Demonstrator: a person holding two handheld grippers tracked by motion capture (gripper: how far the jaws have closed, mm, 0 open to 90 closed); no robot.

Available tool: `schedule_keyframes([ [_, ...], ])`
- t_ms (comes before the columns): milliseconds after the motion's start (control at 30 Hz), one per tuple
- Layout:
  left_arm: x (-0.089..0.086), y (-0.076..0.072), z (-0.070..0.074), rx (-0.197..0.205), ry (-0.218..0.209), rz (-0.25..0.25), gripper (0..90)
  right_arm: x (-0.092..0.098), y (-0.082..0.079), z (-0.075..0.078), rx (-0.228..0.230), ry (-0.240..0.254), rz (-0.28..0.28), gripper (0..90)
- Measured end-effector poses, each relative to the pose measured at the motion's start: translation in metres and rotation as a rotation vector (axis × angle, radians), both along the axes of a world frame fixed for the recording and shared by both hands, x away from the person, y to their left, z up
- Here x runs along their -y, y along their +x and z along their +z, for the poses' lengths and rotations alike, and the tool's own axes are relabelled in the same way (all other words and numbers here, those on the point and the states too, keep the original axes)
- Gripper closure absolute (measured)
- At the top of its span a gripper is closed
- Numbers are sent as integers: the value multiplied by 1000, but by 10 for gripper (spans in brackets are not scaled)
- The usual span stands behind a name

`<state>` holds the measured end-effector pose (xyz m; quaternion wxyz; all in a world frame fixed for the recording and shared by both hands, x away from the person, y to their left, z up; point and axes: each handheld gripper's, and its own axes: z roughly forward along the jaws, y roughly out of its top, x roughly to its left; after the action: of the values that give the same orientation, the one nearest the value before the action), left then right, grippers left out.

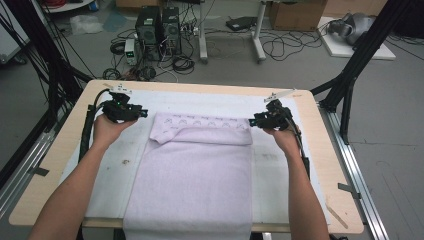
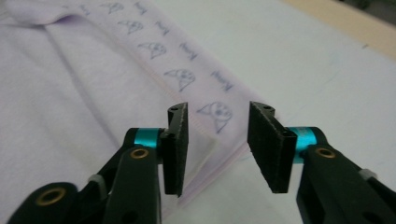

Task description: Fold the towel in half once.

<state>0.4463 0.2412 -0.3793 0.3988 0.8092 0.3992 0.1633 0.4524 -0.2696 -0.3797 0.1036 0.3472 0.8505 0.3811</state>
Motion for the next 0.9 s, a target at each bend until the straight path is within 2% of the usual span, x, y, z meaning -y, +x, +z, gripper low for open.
schedule_keyframes([
  [33, 0, 0, 0, 0, 0, 0, 576, -1, -2, -4, -4, -6, 7, 562],
  [67, 3, -4, -7, -22, -6, -31, 565, -2, -4, -8, -10, -9, 11, 540],
  [133, 5, -6, -10, -24, -11, -50, 555, -2, -5, -12, -20, -2, 12, 534],
  [167, 12, -11, -15, -38, -20, -103, 550, -3, -7, -18, -39, 0, 18, 512],
  [233, 21, -17, -19, -47, -1, -142, 521, -4, -9, -24, -56, 11, 31, 500],
  [267, 21, -17, -19, -47, -1, -142, 517, -6, -10, -27, -65, 13, 36, 496],
  [300, 29, -21, -23, -55, -6, -188, 515, -7, -12, -29, -69, 12, 42, 496],
  [333, 29, -21, -23, -55, -6, -188, 510, -9, -13, -32, -69, 13, 48, 496],
  [367, 36, -25, -27, -67, 7, -222, 497, -10, -14, -34, -77, 13, 54, 496],
  [467, 45, -28, -33, -84, 18, -257, 476, -13, -15, -40, -94, 11, 54, 511],
  [500, 47, -29, -36, -86, 35, -259, 482, -14, -15, -42, -98, 9, 57, 532],
  [567, 48, -29, -40, -98, 63, -269, 568, -15, -16, -45, -100, -1, 63, 636],
  [633, 48, -29, -43, -99, 78, -278, 740, -15, -17, -48, -119, -1, 78, 779],
  [667, 48, -28, -46, -106, 103, -274, 825, -16, -18, -49, -125, -4, 87, 833],
  [700, 47, -29, -45, -108, 98, -276, 842, -15, -19, -49, -108, -8, 94, 854],
  [767, 44, -30, -41, -89, 89, -272, 855, -14, -20, -46, -104, 11, 98, 867],
  [833, 42, -30, -38, -81, 72, -262, 856, -12, -22, -40, -71, 15, 96, 867],
  [867, 35, -33, -29, -64, 39, -260, 856, -10, -24, -36, -58, 34, 97, 867],
  [900, 35, -33, -29, -64, 39, -260, 856, -8, -26, -32, -45, 54, 100, 867],
])
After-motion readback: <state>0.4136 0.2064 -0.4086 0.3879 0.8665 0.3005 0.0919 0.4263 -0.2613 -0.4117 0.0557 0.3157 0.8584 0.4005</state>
